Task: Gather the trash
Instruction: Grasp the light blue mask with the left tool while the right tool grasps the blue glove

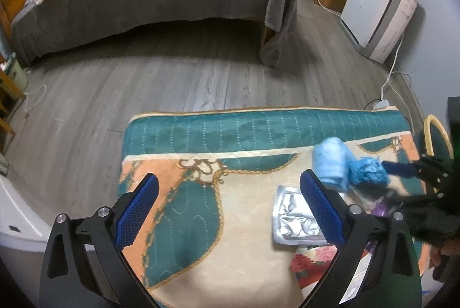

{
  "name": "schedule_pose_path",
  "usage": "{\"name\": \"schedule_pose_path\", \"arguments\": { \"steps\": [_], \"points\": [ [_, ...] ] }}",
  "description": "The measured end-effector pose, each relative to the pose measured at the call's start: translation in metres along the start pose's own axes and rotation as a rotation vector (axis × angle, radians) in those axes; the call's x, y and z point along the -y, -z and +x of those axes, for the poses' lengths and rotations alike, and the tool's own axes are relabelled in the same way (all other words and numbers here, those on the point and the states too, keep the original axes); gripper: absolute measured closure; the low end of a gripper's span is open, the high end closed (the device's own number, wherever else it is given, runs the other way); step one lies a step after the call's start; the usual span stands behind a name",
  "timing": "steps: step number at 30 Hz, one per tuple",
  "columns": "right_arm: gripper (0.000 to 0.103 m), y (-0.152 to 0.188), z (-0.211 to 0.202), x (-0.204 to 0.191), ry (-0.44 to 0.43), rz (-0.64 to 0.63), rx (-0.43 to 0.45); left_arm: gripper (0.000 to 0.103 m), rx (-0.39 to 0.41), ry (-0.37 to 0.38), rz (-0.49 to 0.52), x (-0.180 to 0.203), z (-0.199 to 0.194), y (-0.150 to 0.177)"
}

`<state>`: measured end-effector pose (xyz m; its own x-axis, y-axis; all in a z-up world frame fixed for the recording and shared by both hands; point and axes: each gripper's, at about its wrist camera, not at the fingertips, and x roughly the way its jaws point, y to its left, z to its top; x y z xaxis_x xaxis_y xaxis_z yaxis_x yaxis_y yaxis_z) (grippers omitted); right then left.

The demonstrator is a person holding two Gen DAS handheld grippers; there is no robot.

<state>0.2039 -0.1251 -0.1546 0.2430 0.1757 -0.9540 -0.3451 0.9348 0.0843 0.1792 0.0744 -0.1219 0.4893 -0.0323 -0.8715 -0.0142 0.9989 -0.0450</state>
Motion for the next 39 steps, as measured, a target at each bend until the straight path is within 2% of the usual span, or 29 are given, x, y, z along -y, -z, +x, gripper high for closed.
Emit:
{"name": "schedule_pose_path", "arguments": {
  "steps": [4,11,15,19,20,21,23,25,27,30,33,38,39],
  "points": [
    [0.068,-0.003,-0.023,0.019,-0.047,0.067,0.049,0.006,-0.003,0.011,0.036,0.018,0.007,-0.001],
    [0.068,-0.006,-0.039,0.058,0.039,0.155,0.074,0.006,-0.013,0.06,0.139,0.067,0.026,-0.008],
    [0.068,-0.004,-0.036,0.077,0.06,0.18,0.065,0.006,-0.045,0.103,0.122,0.081,0.039,-0.013],
    [0.068,-0.002,-0.034,0.084,0.069,0.178,0.055,0.009,-0.088,0.092,0.14,0.091,0.058,-0.013],
    [0.068,-0.001,-0.035,0.086,0.072,0.176,0.054,0.014,-0.094,0.09,0.15,0.094,0.061,-0.013],
    [0.068,-0.001,-0.035,0.086,0.075,0.175,0.055,0.025,-0.106,0.091,0.16,0.097,0.065,-0.013],
    [0.068,-0.001,-0.035,0.088,0.073,0.175,0.055,0.038,-0.144,0.115,0.168,0.102,0.072,-0.012],
    [0.068,0.0,-0.035,0.09,0.072,0.175,0.055,0.043,-0.154,0.125,0.181,0.107,0.074,-0.01],
    [0.068,0.0,-0.035,0.091,0.075,0.177,0.054,0.058,-0.152,0.131,0.21,0.111,0.073,-0.008],
    [0.068,0.001,-0.036,0.092,0.07,0.183,0.055,0.067,-0.153,0.136,0.224,0.114,0.071,-0.007],
    [0.068,0.002,-0.039,0.088,0.074,0.171,0.059,0.069,-0.136,0.139,0.225,0.114,0.063,-0.007],
    [0.068,0.007,-0.049,0.087,0.078,0.177,0.079,0.07,-0.02,0.136,0.223,0.116,0.031,-0.015],
    [0.068,0.008,-0.052,0.087,0.079,0.18,0.085,0.07,0.024,0.134,0.215,0.116,0.019,-0.018]
  ]
}}
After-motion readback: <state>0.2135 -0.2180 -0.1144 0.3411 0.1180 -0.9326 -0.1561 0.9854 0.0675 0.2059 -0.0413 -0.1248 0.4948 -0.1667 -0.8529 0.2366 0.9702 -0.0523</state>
